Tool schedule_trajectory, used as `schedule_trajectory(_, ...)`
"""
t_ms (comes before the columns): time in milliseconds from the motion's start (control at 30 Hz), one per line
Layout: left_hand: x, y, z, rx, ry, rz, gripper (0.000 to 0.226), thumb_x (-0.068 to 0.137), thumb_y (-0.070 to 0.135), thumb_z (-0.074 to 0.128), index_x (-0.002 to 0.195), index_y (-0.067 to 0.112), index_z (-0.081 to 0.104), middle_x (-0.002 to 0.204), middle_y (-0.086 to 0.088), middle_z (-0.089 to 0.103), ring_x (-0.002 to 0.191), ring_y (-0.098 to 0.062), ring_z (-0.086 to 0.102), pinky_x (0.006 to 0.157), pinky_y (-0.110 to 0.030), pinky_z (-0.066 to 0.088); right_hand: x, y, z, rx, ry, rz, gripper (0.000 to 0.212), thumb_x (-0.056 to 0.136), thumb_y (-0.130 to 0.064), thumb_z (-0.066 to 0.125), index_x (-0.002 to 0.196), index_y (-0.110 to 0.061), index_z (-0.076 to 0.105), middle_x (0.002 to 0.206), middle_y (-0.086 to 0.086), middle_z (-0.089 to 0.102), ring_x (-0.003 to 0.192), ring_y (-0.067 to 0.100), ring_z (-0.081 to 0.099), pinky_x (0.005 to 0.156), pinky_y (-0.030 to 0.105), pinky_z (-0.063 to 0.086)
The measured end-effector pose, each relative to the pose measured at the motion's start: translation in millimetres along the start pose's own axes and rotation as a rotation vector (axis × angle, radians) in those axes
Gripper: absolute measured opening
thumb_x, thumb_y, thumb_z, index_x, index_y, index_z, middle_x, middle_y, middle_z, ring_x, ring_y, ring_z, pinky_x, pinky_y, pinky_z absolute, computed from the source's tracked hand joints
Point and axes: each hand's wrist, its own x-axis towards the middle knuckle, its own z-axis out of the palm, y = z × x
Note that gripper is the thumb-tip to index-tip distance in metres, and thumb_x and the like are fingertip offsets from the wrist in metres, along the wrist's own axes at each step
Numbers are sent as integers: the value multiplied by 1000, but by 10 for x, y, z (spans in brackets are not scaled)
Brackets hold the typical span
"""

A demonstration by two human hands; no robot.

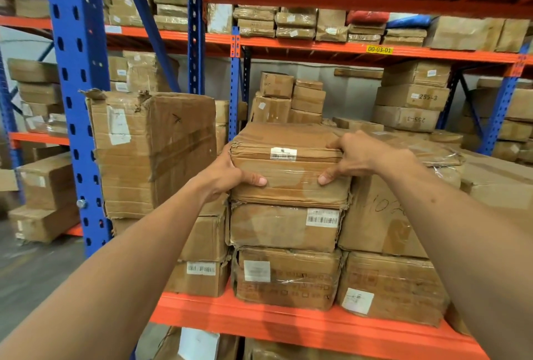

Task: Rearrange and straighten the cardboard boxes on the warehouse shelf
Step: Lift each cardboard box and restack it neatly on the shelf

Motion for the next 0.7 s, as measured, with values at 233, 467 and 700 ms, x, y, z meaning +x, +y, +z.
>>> schedule_trajectory(233, -10, -23, -18, -6, 0, 24, 112, 65, 2, 92, 153, 21, 24, 121, 10, 60, 104, 1, 56, 78, -13, 44, 14, -8, 45, 24, -7, 48, 124, 40, -77, 86, 147, -23, 51, 139, 9, 55, 124, 32, 53, 111, 52, 41)
schedule_trajectory(467, -199, -80, -20, 126, 114, 46, 104, 64, 32, 95, 149, 21, 36, 136, 5, 56, 123, -18, 55, 112, -41, 43, 67, -100, -37, -153, -92, 70, 113, 53, -85, 75, 144, -22, 52, 140, 7, 55, 124, 31, 52, 108, 53, 41)
schedule_trajectory(700, -658, -36, -246, 242, 847, 279, 69, 81, 44, 82, 138, 20, 53, 99, 4, 65, 88, -11, 63, 81, -33, 56, 262, -704, -210, -146, -11, -111, 116, 65, -95, 46, 160, -34, 18, 166, 10, 26, 151, 37, 23, 121, 62, 9)
